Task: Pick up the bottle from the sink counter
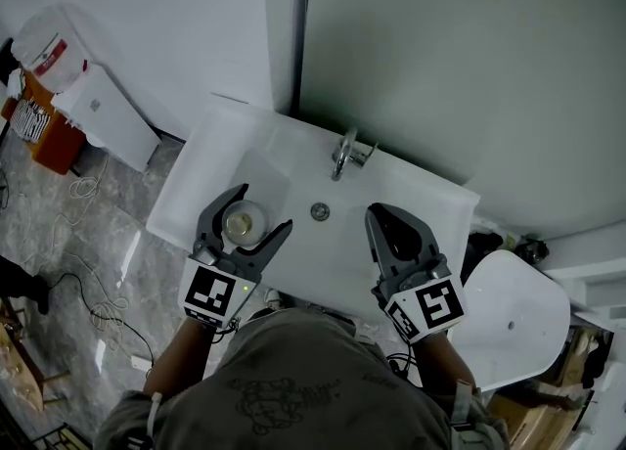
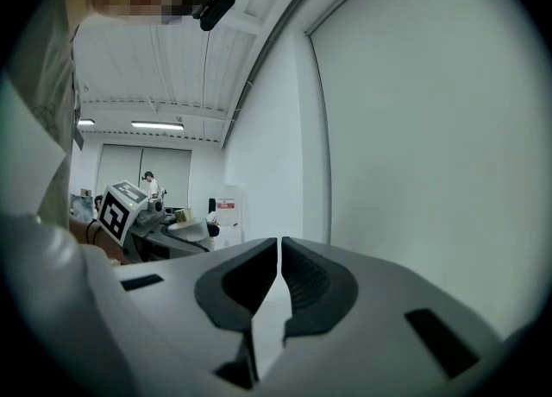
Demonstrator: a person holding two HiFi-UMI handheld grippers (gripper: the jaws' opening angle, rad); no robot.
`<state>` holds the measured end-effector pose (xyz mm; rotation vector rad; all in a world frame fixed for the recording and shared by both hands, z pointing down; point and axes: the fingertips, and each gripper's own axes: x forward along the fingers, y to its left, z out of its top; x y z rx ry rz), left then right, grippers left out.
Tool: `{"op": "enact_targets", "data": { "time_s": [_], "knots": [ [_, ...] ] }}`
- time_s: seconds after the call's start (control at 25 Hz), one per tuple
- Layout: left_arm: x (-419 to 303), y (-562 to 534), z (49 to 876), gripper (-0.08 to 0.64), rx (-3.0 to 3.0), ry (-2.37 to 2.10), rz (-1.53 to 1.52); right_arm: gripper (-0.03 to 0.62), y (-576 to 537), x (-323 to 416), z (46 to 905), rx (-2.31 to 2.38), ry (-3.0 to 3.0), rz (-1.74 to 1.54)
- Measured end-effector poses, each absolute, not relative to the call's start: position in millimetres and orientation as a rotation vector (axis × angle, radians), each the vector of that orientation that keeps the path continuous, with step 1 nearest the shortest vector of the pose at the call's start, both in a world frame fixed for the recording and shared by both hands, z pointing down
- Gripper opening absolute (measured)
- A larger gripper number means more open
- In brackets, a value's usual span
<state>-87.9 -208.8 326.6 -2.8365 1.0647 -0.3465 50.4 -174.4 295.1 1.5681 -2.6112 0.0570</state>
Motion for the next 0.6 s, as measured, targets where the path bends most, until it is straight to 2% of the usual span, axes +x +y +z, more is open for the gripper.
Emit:
{"op": "enact_targets", "data": {
  "time_s": [0.6],
  "knots": [
    [-88,-204,320,0.351,-2.864,1.043,-0.312,0.035,-179,26,297,1.53,-2.627,0.027]
  ]
}}
